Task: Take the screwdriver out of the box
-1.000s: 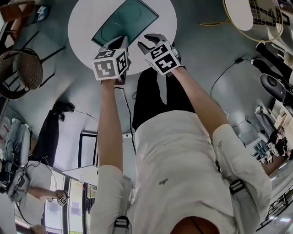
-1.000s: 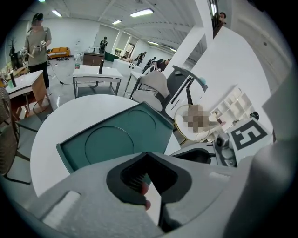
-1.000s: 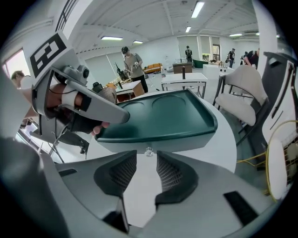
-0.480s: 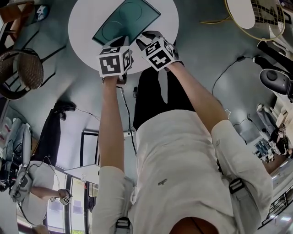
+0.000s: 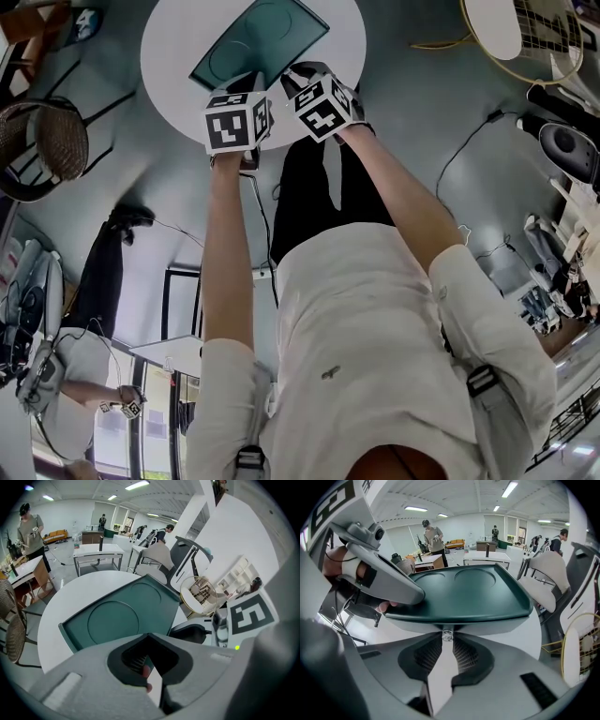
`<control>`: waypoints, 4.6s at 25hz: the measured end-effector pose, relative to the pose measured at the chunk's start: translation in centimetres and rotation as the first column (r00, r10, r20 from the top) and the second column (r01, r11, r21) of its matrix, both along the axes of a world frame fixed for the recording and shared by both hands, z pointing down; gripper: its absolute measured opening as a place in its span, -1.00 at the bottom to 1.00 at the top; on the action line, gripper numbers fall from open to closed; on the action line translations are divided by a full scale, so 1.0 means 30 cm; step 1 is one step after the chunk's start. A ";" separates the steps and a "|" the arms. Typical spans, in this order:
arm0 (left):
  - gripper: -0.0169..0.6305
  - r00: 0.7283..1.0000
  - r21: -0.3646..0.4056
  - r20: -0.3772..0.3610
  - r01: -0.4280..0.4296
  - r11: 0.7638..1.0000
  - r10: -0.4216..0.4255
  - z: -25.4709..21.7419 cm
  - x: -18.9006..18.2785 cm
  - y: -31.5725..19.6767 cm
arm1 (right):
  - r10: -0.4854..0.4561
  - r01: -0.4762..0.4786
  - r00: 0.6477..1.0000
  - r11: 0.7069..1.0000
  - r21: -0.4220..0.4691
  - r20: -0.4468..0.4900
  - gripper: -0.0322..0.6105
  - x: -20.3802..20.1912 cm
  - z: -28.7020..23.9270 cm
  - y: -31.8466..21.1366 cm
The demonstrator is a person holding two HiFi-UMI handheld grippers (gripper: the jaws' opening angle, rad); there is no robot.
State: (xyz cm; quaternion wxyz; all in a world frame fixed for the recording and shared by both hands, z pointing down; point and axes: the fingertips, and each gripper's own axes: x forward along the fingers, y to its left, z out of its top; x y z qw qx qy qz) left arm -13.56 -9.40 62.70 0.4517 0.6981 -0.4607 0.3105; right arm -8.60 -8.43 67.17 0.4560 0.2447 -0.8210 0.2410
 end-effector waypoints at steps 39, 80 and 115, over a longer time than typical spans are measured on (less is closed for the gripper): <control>-0.92 1.000 -0.001 -0.003 0.002 1.000 -0.002 0.000 0.002 0.008 | 0.039 -0.045 0.997 0.995 -0.092 -0.073 -0.63 0.261 0.006 0.249; -0.92 0.926 0.101 -0.279 0.293 0.951 -0.255 -0.326 0.106 0.556 | -0.670 0.845 0.487 0.524 0.107 -0.561 -0.58 0.094 0.059 0.010; -0.92 0.941 0.460 -0.208 0.335 0.822 -0.268 -0.796 -0.074 0.386 | -0.252 0.159 0.952 0.894 0.419 0.177 -0.63 0.111 -0.850 0.095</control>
